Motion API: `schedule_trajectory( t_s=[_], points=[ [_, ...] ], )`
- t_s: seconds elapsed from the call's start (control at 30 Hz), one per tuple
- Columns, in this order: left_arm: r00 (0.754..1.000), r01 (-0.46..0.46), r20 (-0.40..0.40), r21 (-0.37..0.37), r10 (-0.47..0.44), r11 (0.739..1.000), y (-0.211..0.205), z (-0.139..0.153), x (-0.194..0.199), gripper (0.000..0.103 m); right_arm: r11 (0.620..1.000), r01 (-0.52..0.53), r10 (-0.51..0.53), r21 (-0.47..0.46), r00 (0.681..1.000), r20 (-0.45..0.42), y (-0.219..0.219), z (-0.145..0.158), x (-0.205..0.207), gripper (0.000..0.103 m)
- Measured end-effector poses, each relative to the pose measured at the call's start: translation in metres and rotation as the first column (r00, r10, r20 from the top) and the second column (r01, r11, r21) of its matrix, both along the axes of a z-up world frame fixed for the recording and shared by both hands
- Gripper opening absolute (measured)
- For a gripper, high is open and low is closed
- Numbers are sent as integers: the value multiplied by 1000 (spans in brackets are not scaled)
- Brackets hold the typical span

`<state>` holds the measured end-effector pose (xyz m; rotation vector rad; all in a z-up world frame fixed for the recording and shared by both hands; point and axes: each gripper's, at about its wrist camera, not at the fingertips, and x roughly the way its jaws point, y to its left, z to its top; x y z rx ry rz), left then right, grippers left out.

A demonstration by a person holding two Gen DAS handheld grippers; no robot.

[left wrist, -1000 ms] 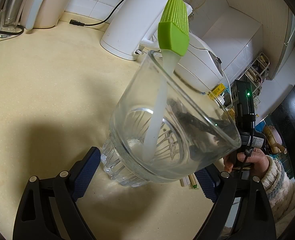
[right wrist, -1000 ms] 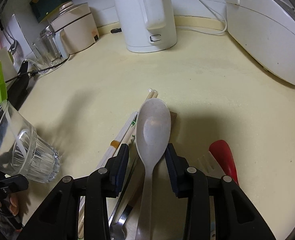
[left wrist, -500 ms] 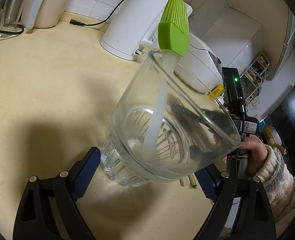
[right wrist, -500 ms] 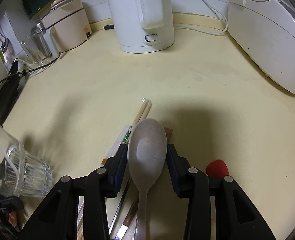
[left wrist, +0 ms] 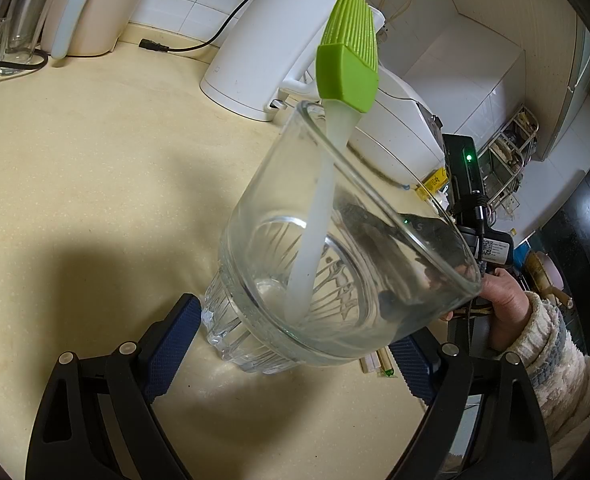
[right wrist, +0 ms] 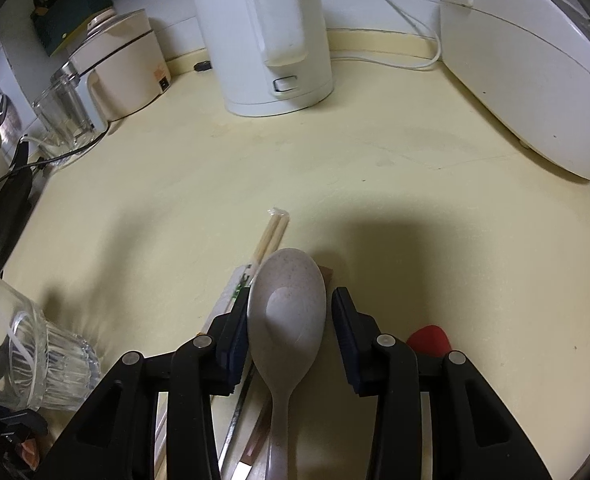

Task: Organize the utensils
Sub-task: 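Close the right gripper on the white plastic spoon handle, then lift the white spoon with the right gripper toward the held glass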

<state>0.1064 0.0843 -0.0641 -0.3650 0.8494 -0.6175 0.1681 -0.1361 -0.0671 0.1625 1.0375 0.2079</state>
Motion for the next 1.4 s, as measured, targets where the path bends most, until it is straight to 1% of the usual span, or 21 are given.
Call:
schedule_trajectory(
  t_s=[0.03,0.1,0.23,0.4,0.6,0.8,0.97,1.2,1.3,1.4],
  points=[
    [1000,0,0,0,0,1000,1,0,0,92,1000,8,-8,2,1000,2,-1,0,-1,36],
    [1000,0,0,0,0,1000,0,0,0,92,1000,25,-25,11,1000,5,-5,0,-2,34],
    [1000,0,0,0,0,1000,1,0,0,92,997,55,-55,47,998,-1,-11,0,-7,33],
    [1000,0,0,0,0,1000,2,0,0,92,995,69,-71,66,997,28,-14,8,-16,33],
    [1000,0,0,0,0,1000,0,0,0,92,994,89,-96,59,987,127,-19,34,-31,33],
    [1000,0,0,-1,0,1000,2,-1,0,92,992,107,-121,74,965,232,-25,67,-47,33],
    [1000,0,0,-1,0,1000,1,-1,0,92,990,112,-132,85,949,285,-31,90,-53,32],
    [1000,0,0,-1,0,1000,2,-1,0,92,990,115,-136,86,941,311,-34,103,-61,31],
    [1000,0,0,-2,0,1000,2,-1,0,92,988,110,-138,104,940,313,-37,108,-64,31],
    [1000,0,0,-2,0,1000,2,-1,0,92,984,106,-145,146,944,295,-43,111,-65,31]
  ],
)
